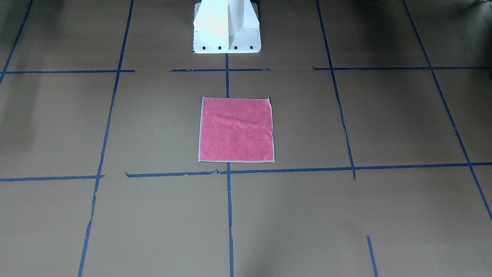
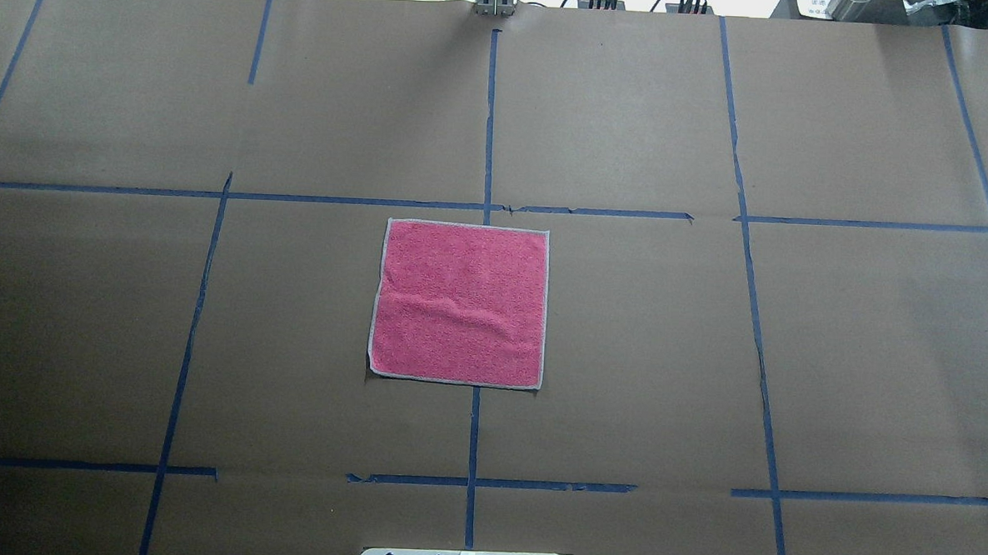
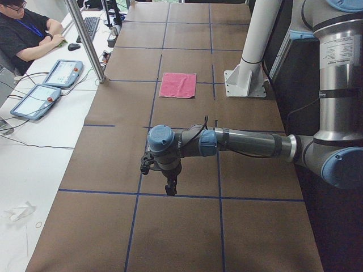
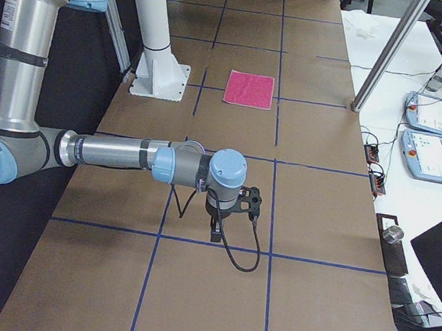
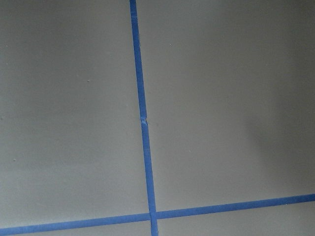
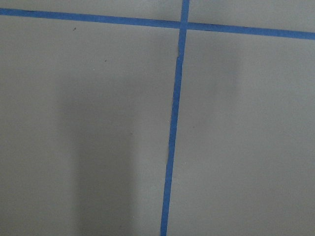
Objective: Fold towel twice with both arms
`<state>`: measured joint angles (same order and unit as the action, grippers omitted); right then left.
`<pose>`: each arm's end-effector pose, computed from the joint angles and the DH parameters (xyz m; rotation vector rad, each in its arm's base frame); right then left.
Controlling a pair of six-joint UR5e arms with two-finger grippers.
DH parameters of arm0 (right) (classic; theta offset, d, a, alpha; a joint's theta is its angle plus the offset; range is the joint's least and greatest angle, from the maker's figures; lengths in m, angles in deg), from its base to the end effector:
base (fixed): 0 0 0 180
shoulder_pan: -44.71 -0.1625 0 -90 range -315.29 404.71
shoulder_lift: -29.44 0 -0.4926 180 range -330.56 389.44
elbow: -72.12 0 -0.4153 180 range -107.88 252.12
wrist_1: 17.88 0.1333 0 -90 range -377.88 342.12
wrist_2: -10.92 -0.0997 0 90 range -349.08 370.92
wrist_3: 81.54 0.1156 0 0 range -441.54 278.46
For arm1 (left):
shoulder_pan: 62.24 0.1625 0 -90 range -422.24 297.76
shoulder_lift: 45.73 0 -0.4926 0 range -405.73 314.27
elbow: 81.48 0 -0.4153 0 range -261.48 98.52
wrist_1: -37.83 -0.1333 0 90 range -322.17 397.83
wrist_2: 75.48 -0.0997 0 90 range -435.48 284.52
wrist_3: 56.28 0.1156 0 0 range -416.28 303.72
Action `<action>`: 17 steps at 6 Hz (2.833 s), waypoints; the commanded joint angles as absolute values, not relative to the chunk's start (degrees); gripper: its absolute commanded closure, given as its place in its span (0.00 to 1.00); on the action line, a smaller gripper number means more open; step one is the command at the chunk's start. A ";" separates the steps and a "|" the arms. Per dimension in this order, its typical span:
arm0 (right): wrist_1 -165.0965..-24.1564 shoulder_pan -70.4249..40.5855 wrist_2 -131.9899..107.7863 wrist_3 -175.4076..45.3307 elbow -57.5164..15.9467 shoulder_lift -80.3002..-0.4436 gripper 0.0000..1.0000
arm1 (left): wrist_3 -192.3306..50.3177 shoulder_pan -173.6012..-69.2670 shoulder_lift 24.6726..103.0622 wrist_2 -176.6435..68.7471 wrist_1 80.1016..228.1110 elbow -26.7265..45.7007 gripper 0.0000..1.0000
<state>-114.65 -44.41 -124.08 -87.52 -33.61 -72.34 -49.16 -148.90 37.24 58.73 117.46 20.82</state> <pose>0.0453 -0.4100 0.7027 -0.0117 -0.7868 -0.0942 -0.0267 -0.4475 0.7046 -0.0591 0.7741 0.1390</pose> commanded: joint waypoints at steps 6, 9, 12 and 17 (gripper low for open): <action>-114.38 -34.53 -123.99 -72.24 -38.95 -61.65 0.00 | -49.60 -145.14 49.72 61.43 125.54 21.17 0.00; -114.38 -20.99 -123.21 -45.06 -46.08 -54.80 0.00 | -77.32 -128.05 54.61 63.48 131.96 25.38 0.00; -114.38 -3.60 -112.26 -18.17 -46.53 -42.41 0.00 | -111.98 -107.48 64.10 47.98 131.96 29.35 0.00; -114.38 12.28 -100.35 -4.46 -45.65 -37.62 0.00 | -137.54 -88.27 72.20 29.13 132.48 23.23 0.12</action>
<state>-114.38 11.50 -101.01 -5.15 -45.70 -37.70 -134.07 -90.53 70.55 31.45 132.18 25.68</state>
